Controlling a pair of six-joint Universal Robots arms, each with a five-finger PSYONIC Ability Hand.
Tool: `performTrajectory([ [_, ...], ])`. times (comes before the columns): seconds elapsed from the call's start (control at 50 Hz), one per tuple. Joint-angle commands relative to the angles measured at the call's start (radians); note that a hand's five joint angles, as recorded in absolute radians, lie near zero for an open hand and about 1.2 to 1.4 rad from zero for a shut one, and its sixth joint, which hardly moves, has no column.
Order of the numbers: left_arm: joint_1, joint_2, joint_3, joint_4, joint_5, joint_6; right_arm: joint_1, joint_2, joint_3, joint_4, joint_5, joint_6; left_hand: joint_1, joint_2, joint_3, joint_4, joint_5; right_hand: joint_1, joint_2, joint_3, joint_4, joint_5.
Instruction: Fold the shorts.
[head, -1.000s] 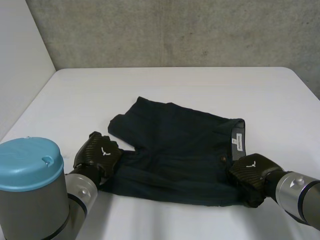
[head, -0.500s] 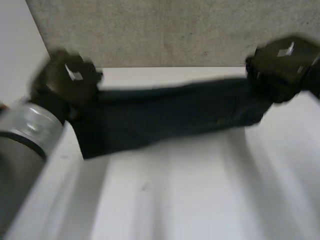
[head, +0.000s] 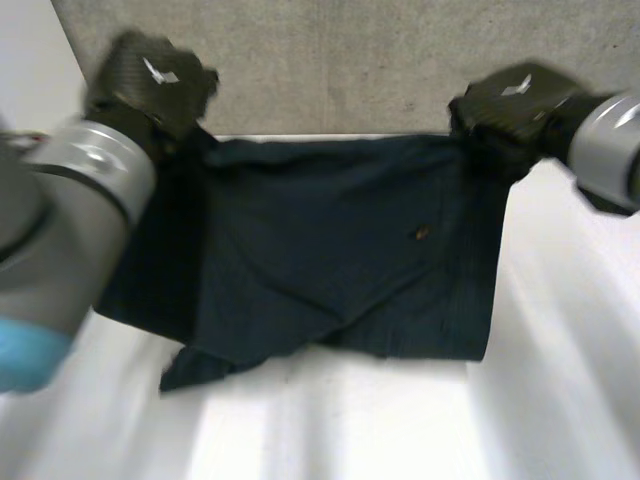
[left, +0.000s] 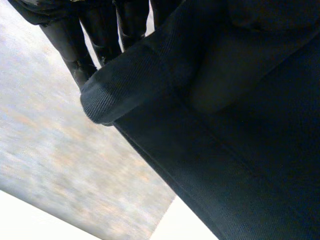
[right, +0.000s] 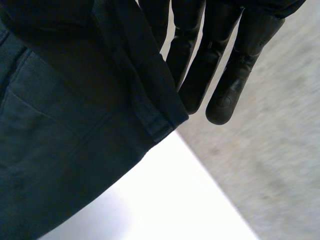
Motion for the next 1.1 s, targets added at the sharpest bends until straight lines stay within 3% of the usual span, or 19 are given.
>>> performTrajectory([
  [0.02, 0.051, -0.287, 0.190, 0.032, 0.003, 0.000, 0.049, 0.213, -0.082, -0.124, 0.112, 0.022, 0.248, 0.197, 0.204, 0.190, 0.236, 0.423, 0.218, 0.212, 0.204, 0.253],
  [0.1, 0.060, -0.416, 0.418, 0.127, -0.003, 0.002, 0.060, 0.288, -0.159, -0.301, 0.176, 0.050, 0.248, 0.197, 0.204, 0.190, 0.236, 0.423, 0.218, 0.212, 0.204, 0.253],
  [0.24, 0.066, -0.465, 0.791, 0.356, -0.066, -0.001, 0.063, 0.331, -0.323, -0.710, 0.208, 0.087, 0.248, 0.197, 0.204, 0.190, 0.236, 0.423, 0.218, 0.212, 0.204, 0.253],
  [0.38, 0.049, -0.401, 0.807, 0.536, -0.089, -0.009, 0.065, 0.269, -0.360, -0.922, 0.273, 0.105, 0.248, 0.197, 0.204, 0.190, 0.236, 0.423, 0.218, 0.212, 0.204, 0.253],
  [0.58, 0.057, -0.282, 0.448, 0.528, -0.086, -0.068, 0.066, 0.253, -0.293, -0.890, 0.267, 0.121, 0.248, 0.197, 0.204, 0.190, 0.236, 0.423, 0.218, 0.212, 0.204, 0.253],
  [0.68, 0.060, -0.267, 0.216, 0.527, -0.091, -0.092, 0.066, 0.275, -0.172, -0.824, 0.195, 0.114, 0.248, 0.197, 0.204, 0.190, 0.236, 0.423, 0.218, 0.212, 0.204, 0.253],
  [0.76, 0.052, -0.281, 0.036, 0.526, -0.088, -0.095, 0.066, 0.334, -0.055, -0.767, 0.147, 0.107, 0.248, 0.197, 0.204, 0.190, 0.236, 0.423, 0.218, 0.212, 0.204, 0.253],
  [0.92, 0.020, -0.382, -0.205, 0.525, -0.086, -0.102, 0.068, 0.463, 0.123, -0.648, 0.149, 0.026, 0.248, 0.197, 0.204, 0.190, 0.236, 0.423, 0.218, 0.212, 0.204, 0.253],
  [1.0, -0.026, -0.404, -0.266, 0.507, -0.086, -0.090, 0.059, 0.450, 0.198, -0.591, 0.149, 0.001, 0.248, 0.197, 0.204, 0.190, 0.236, 0.423, 0.218, 0.212, 0.204, 0.253],
  [1.1, -0.023, -0.329, -0.348, 0.418, -0.083, -0.088, 0.059, 0.358, 0.315, -0.519, 0.130, -0.005, 0.248, 0.197, 0.204, 0.190, 0.236, 0.423, 0.218, 0.212, 0.204, 0.253],
])
